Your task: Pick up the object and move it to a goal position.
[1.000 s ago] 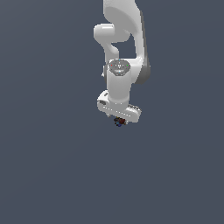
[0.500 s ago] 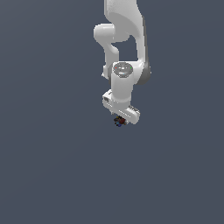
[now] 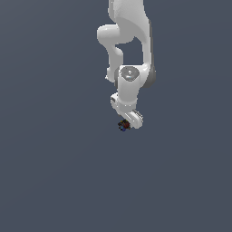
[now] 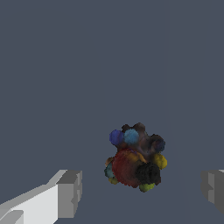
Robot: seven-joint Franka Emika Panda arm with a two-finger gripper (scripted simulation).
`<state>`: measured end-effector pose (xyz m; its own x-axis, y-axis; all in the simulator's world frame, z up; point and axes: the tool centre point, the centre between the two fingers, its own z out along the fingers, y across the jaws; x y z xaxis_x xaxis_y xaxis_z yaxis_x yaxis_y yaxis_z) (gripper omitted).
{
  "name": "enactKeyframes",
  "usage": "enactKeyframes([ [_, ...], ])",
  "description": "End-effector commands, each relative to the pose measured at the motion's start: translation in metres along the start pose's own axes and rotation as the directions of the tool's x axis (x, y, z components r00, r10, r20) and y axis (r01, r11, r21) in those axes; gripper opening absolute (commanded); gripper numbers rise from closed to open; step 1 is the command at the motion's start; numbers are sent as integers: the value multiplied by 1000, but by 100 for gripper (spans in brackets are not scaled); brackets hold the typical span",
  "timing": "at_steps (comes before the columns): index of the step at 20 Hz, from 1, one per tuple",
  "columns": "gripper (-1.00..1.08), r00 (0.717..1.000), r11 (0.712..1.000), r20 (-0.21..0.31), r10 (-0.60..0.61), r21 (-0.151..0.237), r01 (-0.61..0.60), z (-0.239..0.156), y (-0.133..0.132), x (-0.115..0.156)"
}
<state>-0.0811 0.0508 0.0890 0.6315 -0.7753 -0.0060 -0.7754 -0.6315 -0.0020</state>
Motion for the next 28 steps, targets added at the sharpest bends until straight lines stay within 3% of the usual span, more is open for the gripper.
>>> enactKeyframes([
  [1, 100, 999, 999, -2, 42, 0, -42, 3, 3, -4],
  [16, 100, 994, 994, -6, 112, -2, -112, 12, 8, -11],
  [28, 100, 993, 993, -6, 117, -1, -117, 55, 9, -11],
])
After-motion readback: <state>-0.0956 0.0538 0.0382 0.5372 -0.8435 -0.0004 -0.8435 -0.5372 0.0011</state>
